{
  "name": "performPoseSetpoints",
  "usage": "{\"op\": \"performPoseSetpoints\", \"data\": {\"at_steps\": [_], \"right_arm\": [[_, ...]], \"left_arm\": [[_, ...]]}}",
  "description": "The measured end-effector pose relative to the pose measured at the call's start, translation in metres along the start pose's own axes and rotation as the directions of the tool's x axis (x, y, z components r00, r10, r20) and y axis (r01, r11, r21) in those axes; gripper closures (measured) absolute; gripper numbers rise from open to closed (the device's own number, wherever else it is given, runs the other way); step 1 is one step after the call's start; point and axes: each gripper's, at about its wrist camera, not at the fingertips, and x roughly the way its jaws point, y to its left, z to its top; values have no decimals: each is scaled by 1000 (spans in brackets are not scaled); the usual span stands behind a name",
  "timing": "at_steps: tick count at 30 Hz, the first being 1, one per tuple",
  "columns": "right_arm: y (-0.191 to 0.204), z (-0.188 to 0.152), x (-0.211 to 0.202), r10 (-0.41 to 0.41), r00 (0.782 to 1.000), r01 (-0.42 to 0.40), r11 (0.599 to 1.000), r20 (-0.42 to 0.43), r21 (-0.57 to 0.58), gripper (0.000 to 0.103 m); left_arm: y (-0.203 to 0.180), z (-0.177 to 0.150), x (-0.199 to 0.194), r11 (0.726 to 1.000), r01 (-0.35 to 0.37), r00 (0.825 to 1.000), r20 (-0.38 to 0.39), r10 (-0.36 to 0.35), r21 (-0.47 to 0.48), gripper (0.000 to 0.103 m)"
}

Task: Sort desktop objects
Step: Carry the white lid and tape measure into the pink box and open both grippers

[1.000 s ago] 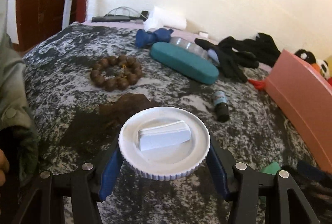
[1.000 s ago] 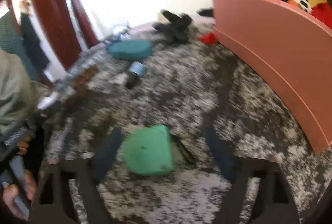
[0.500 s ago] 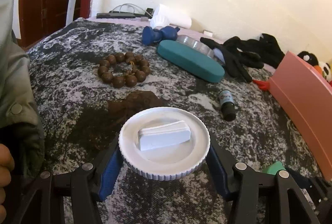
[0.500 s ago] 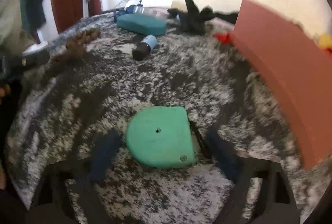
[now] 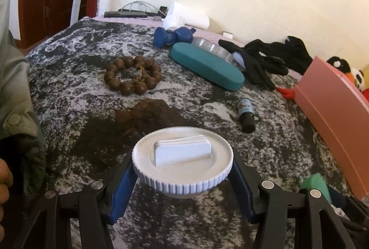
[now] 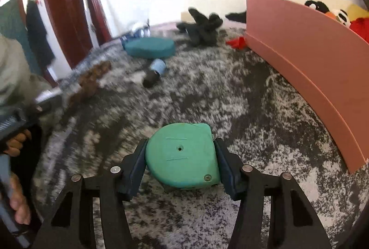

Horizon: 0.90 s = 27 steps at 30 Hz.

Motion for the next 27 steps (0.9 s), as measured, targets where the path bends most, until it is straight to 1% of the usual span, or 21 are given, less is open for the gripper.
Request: {"op": "performPoseSetpoints", "data": {"at_steps": [3, 5, 7, 9, 11, 14, 17, 20, 23, 25, 27], "right_arm": [[3, 6, -22, -2, 998, 3, 1000, 71, -23, 43], [6, 10, -39, -12, 993, 17, 999, 117, -44, 43], [1, 14, -51, 7, 991, -2, 999, 136, -32, 43], [-6, 18, -62, 7, 988, -3, 1000, 155, -23, 43], [-14, 21, -74, -12, 984, 15, 1000, 179, -16, 43], [-30, 29, -95, -59, 973, 59, 998, 224, 8, 43], [-54, 38, -115, -85, 963, 68, 995, 257, 73, 43], [-80, 49, -137, -126, 950, 95, 988, 286, 121, 43], [-102, 57, -157, -180, 930, 147, 981, 319, 127, 43], [-119, 62, -169, -217, 917, 178, 974, 335, 141, 43], [-139, 68, -178, -255, 905, 207, 963, 341, 170, 43]], "left_arm": [[-14, 5, -8, 999, 33, 999, -3, -33, -6, 40], [-30, 6, -14, 998, 55, 998, 11, -55, 31, 40], [-46, 7, -21, 995, 75, 997, 23, -77, 68, 40], [-61, 8, -28, 990, 98, 994, 34, -102, 104, 39], [-75, 10, -34, 981, 147, 988, 37, -153, 124, 39], [-99, 13, -36, 969, 174, 983, 22, -180, 177, 41], [-121, 20, -34, 955, 221, 975, -9, -223, 198, 41], [-146, 26, -36, 934, 282, 957, -2, -289, 218, 41], [-171, 32, -35, 912, 328, 941, 5, -340, 248, 41], [-193, 39, -30, 890, 371, 924, -13, -381, 266, 41], [-221, 48, -21, 859, 426, 901, -40, -433, 285, 41]]}}
